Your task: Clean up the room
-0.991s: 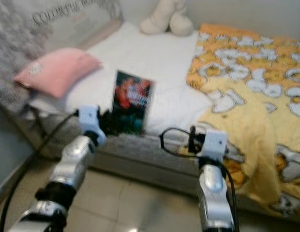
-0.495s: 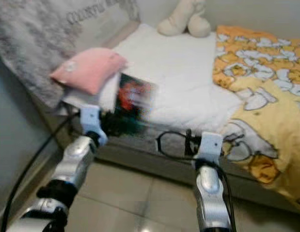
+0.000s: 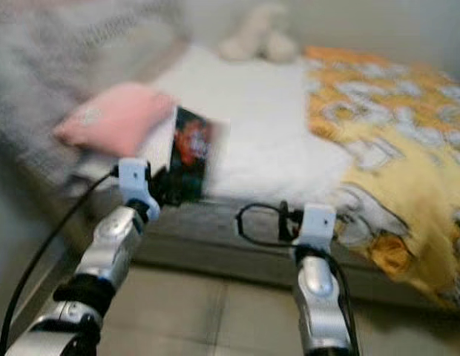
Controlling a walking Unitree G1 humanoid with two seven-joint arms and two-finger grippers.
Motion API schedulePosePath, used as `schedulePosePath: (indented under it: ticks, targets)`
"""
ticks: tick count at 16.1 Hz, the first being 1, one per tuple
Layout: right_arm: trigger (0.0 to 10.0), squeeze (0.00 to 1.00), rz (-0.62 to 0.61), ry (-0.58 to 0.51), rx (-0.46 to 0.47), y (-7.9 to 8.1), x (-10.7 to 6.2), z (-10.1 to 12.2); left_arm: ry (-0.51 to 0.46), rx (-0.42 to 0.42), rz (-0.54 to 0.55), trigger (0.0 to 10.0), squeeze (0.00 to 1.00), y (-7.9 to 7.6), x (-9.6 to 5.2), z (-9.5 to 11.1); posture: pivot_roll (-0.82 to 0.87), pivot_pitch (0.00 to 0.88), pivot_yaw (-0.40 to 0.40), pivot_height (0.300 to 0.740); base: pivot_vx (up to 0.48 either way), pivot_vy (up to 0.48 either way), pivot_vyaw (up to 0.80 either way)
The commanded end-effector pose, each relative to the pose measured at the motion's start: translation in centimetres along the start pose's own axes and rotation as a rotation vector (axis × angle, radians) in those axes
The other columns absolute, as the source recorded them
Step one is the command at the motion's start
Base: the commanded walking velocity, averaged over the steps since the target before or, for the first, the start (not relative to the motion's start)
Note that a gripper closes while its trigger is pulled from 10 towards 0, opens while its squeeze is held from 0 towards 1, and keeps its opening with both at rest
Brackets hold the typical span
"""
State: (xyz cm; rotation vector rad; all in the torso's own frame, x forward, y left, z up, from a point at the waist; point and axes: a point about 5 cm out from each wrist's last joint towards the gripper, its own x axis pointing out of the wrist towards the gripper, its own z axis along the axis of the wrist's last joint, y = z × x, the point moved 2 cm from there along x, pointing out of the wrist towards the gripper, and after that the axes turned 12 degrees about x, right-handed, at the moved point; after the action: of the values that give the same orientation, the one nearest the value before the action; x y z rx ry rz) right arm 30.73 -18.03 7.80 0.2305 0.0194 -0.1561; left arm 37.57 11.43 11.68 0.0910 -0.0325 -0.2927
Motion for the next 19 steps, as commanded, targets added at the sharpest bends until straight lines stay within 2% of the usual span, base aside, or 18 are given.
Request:
schedulePosePath:
  ticks: [1,4,7,14,19]
  targets:
    - [10.0,0.0,-0.027,-0.003,-0.002,-0.7,0.1,0.1,-0.057,0.012,-0.004,10.0,0.0,-0.2,0.8,1.7,0.1,0.0,0.037,0.74,0.435,0.0,0.0]
    - [10.0,0.0,-0.007,-0.006,0.007,-0.4,0.3,0.1,-0.063,0.028,-0.024,10.0,0.0,-0.2,1.1,2.1,0.11,0.0,0.042,0.74,0.431,0.0,0.0]
    - [10.0,0.0,-0.007,-0.01,-0.002,-0.4,0.4,0.4,-0.066,0.023,0.011,10.0,0.0,0.5,1.3,2.4,0.1,0.0,0.04,0.74,0.408,0.251,0.0]
    - [10.0,0.0,0.01,-0.012,-0.018,-0.2,0.4,0.4,-0.062,0.05,0.02,10.0,0.0,1.0,1.6,2.5,0.09,0.0,0.042,0.74,0.388,0.282,0.0]
    - [10.0,0.0,0.008,-0.014,-0.023,-0.3,0.1,0.4,-0.066,0.075,-0.027,10.0,0.0,0.4,2.0,2.9,0.08,0.0,0.044,0.74,0.385,0.286,0.0]
